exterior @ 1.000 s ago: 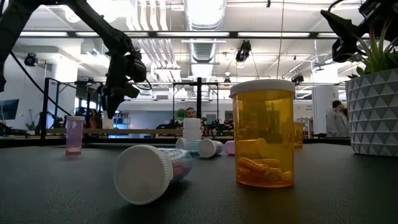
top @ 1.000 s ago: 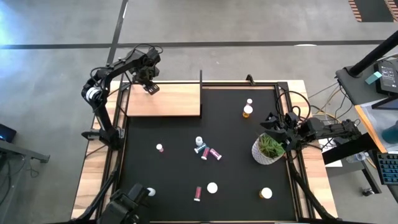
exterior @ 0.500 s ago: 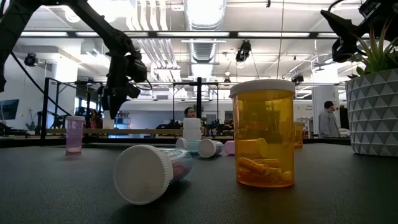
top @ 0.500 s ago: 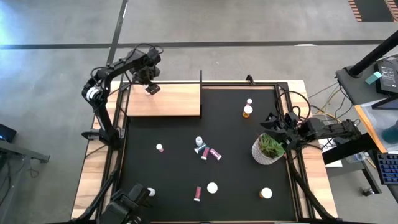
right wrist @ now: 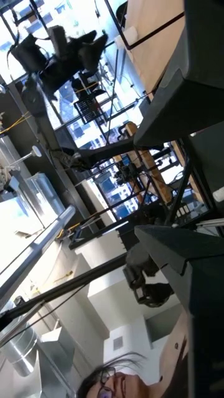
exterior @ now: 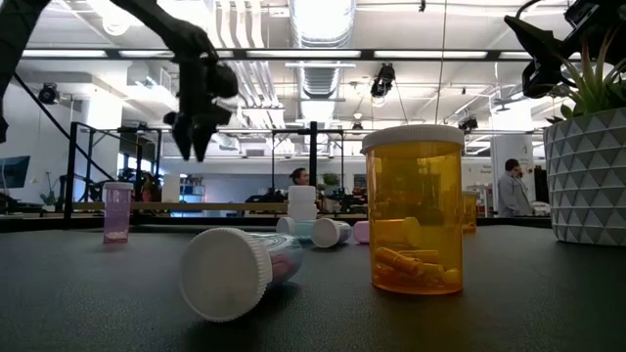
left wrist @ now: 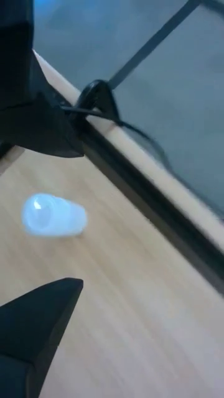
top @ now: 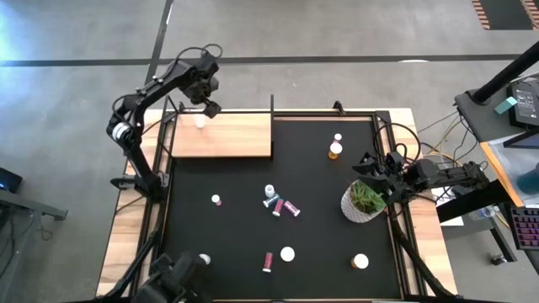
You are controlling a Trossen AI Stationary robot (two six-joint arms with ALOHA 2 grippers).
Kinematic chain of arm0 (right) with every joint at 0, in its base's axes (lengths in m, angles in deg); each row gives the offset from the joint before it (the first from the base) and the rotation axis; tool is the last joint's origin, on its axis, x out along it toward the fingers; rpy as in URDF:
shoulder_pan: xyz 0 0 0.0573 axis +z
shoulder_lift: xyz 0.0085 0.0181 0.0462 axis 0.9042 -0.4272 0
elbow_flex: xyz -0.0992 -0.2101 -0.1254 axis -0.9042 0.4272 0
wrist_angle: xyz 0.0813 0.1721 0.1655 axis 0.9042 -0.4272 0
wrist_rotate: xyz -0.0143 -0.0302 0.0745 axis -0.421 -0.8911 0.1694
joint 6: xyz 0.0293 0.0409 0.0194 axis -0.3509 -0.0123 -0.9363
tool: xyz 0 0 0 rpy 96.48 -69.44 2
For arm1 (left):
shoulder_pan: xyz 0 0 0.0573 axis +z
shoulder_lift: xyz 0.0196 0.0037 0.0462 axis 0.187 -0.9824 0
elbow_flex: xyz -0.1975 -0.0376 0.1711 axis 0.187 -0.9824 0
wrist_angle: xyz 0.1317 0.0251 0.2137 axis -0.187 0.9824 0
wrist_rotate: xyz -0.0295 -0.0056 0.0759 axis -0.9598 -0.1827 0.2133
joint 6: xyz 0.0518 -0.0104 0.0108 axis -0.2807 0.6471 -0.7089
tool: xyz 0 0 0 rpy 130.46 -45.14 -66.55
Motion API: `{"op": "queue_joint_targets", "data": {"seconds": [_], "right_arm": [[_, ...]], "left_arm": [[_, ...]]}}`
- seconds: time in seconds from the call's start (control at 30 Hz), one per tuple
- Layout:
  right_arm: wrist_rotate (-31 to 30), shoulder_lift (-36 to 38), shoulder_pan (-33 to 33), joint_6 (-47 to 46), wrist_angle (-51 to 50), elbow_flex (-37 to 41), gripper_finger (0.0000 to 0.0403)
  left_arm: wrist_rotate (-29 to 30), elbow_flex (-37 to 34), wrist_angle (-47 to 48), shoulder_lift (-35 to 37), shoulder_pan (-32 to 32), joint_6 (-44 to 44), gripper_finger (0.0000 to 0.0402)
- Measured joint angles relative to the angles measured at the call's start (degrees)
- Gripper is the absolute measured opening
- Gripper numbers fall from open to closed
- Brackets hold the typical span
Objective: Pick and place medicine bottles onto shelf by color
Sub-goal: Put the bottom left pink pill bottle into the shelf
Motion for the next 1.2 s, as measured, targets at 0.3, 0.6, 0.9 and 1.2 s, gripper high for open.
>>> {"op": "queue_joint_targets", "data": {"seconds": [0.3, 0.6, 0.9, 1.2], "right_arm": [[0.0, 0.0, 0.0, 0.0, 0.0, 0.0, 0.0212], [0.0, 0.0, 0.0, 0.0, 0.0, 0.0, 0.0212], [0.0, 0.0, 0.0, 0.0, 0.0, 0.0, 0.0212], [0.0, 0.0, 0.0, 0.0, 0.0, 0.0, 0.0212]], "left_arm": [[2.0, 0.0, -5.5, 7.9, -11.1, 21.6, 0.0316], [5.7, -2.5, -6.1, 10.5, -23.7, 32.6, 0.0316], [5.7, -8.0, -5.0, 10.5, -33.3, 46.5, 0.0316], [3.7, -8.7, 2.2, 10.5, -37.4, 70.6, 0.0316]]}}
